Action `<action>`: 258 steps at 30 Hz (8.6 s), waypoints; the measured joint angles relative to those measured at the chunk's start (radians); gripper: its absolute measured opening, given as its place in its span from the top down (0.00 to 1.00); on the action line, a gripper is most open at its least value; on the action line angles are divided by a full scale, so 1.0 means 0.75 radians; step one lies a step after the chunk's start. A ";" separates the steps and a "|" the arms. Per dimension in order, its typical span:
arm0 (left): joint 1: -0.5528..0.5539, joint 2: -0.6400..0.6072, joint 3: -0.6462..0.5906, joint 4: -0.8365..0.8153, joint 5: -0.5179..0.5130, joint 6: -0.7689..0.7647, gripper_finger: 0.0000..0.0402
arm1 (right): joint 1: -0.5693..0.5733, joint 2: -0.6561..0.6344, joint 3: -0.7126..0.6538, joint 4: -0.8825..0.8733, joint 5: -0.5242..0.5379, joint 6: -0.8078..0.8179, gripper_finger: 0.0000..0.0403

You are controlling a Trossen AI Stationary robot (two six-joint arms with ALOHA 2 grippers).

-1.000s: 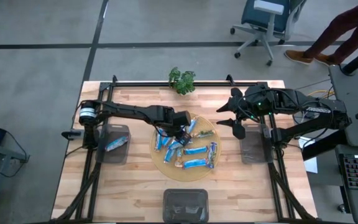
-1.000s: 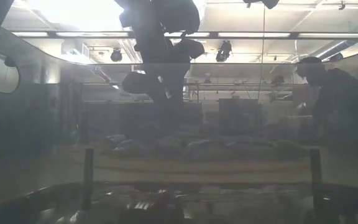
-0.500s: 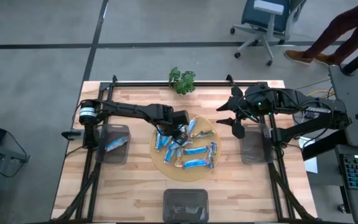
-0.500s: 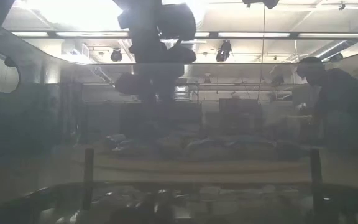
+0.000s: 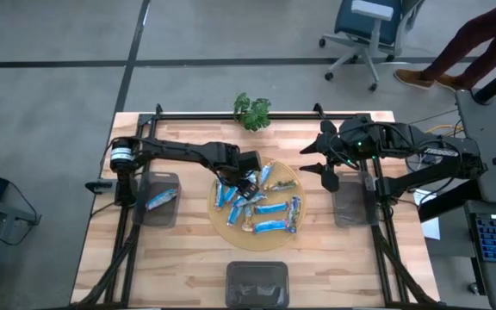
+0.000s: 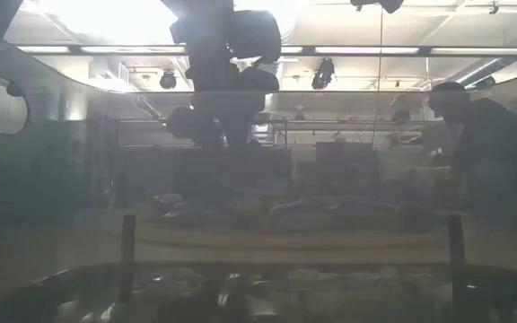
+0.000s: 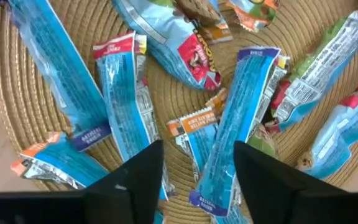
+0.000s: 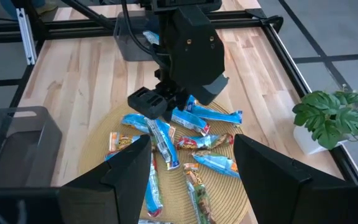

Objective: Pick and place Granola Bars by type
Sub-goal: Put the red granola bar into the top left bin, then put the middle red granola bar into the top left bin

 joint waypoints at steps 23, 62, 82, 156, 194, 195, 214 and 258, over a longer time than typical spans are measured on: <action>0.009 0.003 -0.128 0.037 -0.156 -0.235 0.33 | 0.000 0.000 0.000 0.041 -0.001 -0.007 0.46; -0.017 0.099 -0.209 0.212 -0.087 -0.284 0.55 | -0.001 0.000 0.000 0.041 0.003 -0.026 0.46; -0.015 0.086 -0.008 -0.090 -0.087 -0.125 0.93 | 0.000 0.000 0.000 0.040 0.043 -0.041 0.46; -0.278 -1.086 -0.847 -0.649 -0.177 -0.921 0.65 | 0.000 0.000 0.000 0.055 0.066 -0.026 0.46; -0.278 -1.085 -0.321 -0.009 -0.269 0.239 1.00 | 0.000 0.000 0.000 0.058 0.065 -0.018 0.47; -0.279 -1.085 -0.321 0.000 -0.270 0.265 1.00 | 0.000 0.001 0.000 0.059 0.065 -0.007 0.48; -0.278 -1.087 -0.323 -0.001 -0.480 0.565 1.00 | 0.013 0.313 0.042 -0.025 -0.200 0.042 0.49; -0.279 -1.128 -0.323 -0.170 -0.549 0.597 1.00 | 0.071 1.021 0.011 -0.065 -0.216 -0.284 0.47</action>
